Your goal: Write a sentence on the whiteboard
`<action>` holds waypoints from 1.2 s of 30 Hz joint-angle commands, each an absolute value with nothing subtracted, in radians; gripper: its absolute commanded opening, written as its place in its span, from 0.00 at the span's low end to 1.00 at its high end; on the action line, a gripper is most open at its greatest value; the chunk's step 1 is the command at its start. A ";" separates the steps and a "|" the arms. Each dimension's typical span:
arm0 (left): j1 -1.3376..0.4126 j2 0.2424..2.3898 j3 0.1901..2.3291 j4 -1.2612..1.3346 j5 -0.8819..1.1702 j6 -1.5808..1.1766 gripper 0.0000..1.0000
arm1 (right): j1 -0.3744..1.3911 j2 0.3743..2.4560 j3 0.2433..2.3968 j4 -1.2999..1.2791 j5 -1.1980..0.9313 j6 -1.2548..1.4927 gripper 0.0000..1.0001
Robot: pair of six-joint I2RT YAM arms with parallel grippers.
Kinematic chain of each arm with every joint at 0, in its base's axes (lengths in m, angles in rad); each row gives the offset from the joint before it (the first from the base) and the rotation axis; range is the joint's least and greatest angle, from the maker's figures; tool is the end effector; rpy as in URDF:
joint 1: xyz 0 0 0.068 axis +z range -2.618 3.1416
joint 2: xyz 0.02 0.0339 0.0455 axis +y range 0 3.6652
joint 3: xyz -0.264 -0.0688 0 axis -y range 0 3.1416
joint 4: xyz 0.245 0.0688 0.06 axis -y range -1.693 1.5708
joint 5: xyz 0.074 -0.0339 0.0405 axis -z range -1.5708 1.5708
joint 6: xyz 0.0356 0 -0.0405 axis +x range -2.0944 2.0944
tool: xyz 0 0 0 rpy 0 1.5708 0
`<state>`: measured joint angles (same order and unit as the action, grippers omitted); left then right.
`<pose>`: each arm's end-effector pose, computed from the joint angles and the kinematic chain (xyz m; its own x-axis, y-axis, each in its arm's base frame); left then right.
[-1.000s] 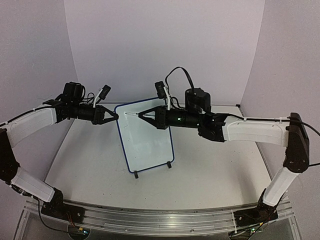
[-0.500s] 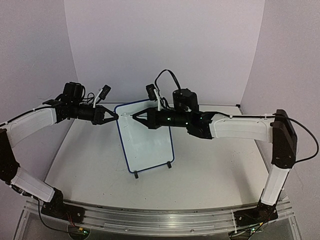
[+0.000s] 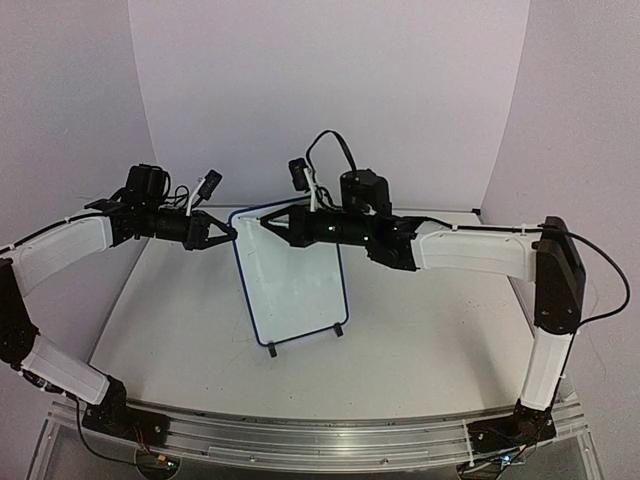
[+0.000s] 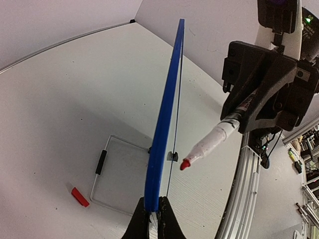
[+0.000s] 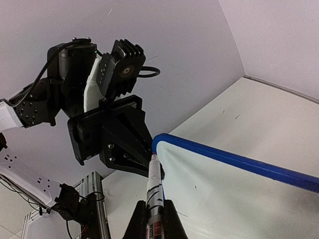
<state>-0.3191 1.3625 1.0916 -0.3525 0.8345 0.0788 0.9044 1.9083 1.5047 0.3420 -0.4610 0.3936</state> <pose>0.2737 -0.1182 0.3069 -0.4911 0.2179 -0.8434 0.8231 0.4331 -0.3673 0.2731 0.3729 0.3150 -0.4104 0.0338 -0.9113 -0.8890 0.2075 0.4081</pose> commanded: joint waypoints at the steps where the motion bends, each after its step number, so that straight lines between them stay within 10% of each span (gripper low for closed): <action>1: -0.321 1.345 1.082 -0.393 0.787 0.124 0.00 | 0.897 1.939 1.558 0.348 -0.441 0.392 0.00; 36: -0.322 1.350 1.085 -0.393 0.787 0.124 0.00 | 0.894 1.823 1.338 0.506 -0.498 0.456 0.00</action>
<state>-0.3199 1.3605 1.0916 -0.3588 0.8268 0.0792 0.8970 1.8807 1.3437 0.4242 -0.5268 0.4462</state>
